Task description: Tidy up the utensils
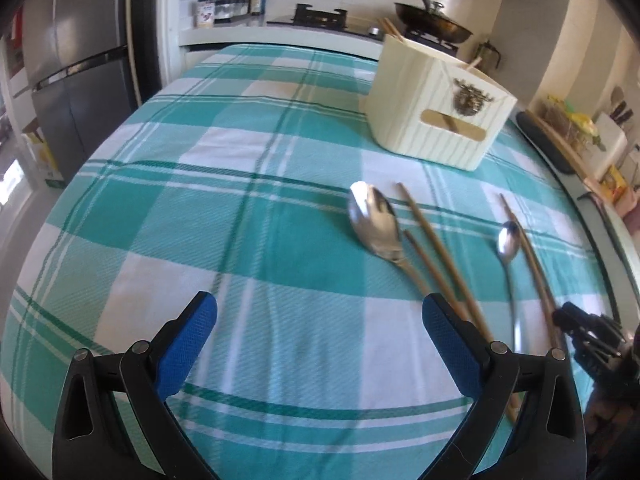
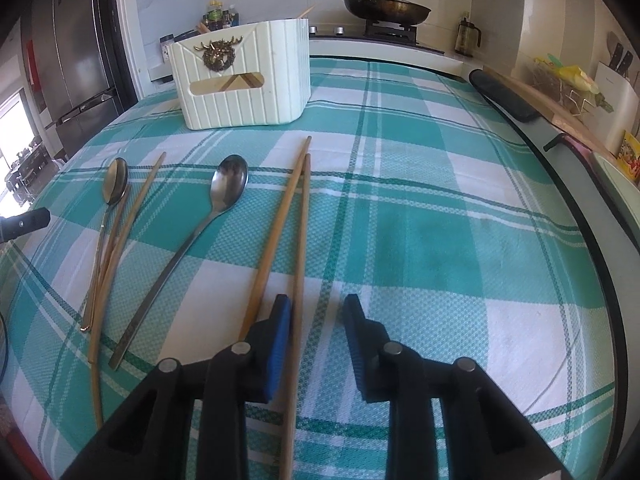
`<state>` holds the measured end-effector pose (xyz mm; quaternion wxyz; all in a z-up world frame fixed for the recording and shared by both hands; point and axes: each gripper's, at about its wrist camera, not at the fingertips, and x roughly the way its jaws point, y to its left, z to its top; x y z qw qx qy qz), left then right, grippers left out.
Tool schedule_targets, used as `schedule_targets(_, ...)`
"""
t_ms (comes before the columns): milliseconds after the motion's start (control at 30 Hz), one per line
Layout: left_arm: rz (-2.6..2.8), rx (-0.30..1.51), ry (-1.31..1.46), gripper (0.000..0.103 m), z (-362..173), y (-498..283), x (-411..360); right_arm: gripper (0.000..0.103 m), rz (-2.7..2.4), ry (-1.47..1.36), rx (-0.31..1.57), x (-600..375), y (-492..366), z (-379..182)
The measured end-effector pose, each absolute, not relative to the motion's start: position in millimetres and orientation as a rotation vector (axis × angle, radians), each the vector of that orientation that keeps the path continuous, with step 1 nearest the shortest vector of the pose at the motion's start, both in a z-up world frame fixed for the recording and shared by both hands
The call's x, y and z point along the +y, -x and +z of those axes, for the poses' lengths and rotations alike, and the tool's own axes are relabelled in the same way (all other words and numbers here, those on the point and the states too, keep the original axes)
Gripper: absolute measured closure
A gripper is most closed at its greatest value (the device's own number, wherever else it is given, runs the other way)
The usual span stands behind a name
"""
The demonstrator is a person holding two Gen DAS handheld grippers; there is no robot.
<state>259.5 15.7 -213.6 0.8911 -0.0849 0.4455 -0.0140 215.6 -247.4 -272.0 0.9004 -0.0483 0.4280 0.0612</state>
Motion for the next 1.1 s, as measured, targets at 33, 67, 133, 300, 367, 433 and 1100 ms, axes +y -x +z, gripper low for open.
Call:
schedule_targets(33, -0.039, 0.941, 0.164, 0.001, -215.3, -263.7, 4.6, 0.075, 0.126, 0.1, 0.885, -247.5, -215.6, -272.0)
schedule_targets(67, -0.039, 0.956, 0.157, 0.001, -218.0, -267.1, -4.7, 0.075, 0.127, 0.099, 0.885, -247.6, -215.5, -272.0)
schedule_targets(133, -0.038, 0.975, 0.159, 0.001, -224.6, -271.2, -20.0, 0.075, 0.128, 0.096, 0.885, -247.5, -215.3, -272.1)
schedule_targets(300, 0.011, 1.003, 0.108, 0.001, -242.3, -273.2, -44.6, 0.075, 0.125, 0.099, 0.883, -247.4, -214.7, -272.1)
schedule_targets(367, 0.038, 0.985, 0.076, 0.001, -243.7, -268.6, -48.7, 0.075, 0.127, 0.097, 0.883, -247.4, -214.6, -272.1)
schedule_targets(433, 0.05, 0.997, 0.078, 0.001, -245.5, -268.5, -45.5, 0.075, 0.129, 0.091, 0.882, -247.7, -214.6, -272.1)
schedule_targets(1100, 0.077, 1.018, 0.044, 0.0, -247.5, -269.5, -24.2, 0.075, 0.128, 0.089, 0.879, -247.9, -214.7, -272.5)
